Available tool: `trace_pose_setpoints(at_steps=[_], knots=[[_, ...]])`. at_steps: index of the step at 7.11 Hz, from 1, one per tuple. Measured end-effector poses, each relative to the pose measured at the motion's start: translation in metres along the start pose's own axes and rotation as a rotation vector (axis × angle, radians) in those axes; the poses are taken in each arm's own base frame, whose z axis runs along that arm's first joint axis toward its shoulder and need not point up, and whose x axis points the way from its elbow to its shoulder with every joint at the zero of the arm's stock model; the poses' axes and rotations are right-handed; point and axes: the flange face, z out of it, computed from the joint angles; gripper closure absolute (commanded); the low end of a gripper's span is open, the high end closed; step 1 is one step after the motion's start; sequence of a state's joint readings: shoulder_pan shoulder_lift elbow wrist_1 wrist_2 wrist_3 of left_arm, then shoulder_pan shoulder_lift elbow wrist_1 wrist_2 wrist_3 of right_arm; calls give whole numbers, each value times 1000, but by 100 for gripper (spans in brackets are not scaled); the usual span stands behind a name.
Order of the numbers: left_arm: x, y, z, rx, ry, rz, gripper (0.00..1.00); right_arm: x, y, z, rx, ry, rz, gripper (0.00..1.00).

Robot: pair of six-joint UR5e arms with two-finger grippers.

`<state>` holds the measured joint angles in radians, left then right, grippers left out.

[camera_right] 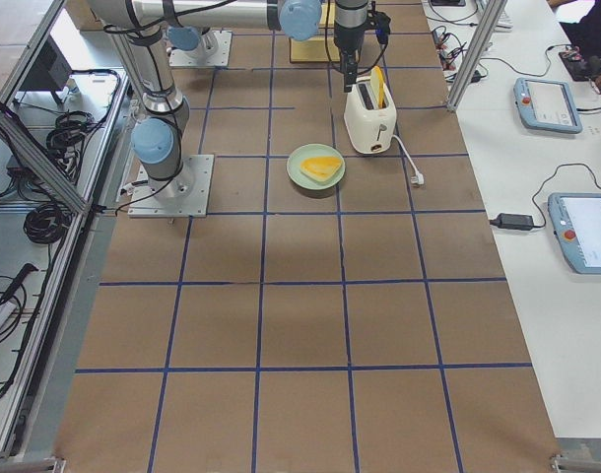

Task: Press toaster with right arm
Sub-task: 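Raise the right gripper up and back above the toaster, then lower the right gripper onto the toaster's side lever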

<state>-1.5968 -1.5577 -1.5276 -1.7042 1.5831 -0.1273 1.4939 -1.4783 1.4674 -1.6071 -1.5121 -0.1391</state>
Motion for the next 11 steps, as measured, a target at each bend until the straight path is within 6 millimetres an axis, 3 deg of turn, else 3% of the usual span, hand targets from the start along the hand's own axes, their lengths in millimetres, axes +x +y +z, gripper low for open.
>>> trace_pose_setpoints(at_steps=[2,5,6,9,11], knots=[[0,0,0,0,0,0,0,9,-12,12,-7,-58,-18,97],[0,0,0,0,0,0,0,82,-37,37,16,-221,-63,98],[0,0,0,0,0,0,0,97,-46,47,32,-260,-71,97],[0,0,0,0,0,0,0,106,-102,78,78,-338,-91,97],[0,0,0,0,0,0,0,91,-139,117,43,-379,-114,97]])
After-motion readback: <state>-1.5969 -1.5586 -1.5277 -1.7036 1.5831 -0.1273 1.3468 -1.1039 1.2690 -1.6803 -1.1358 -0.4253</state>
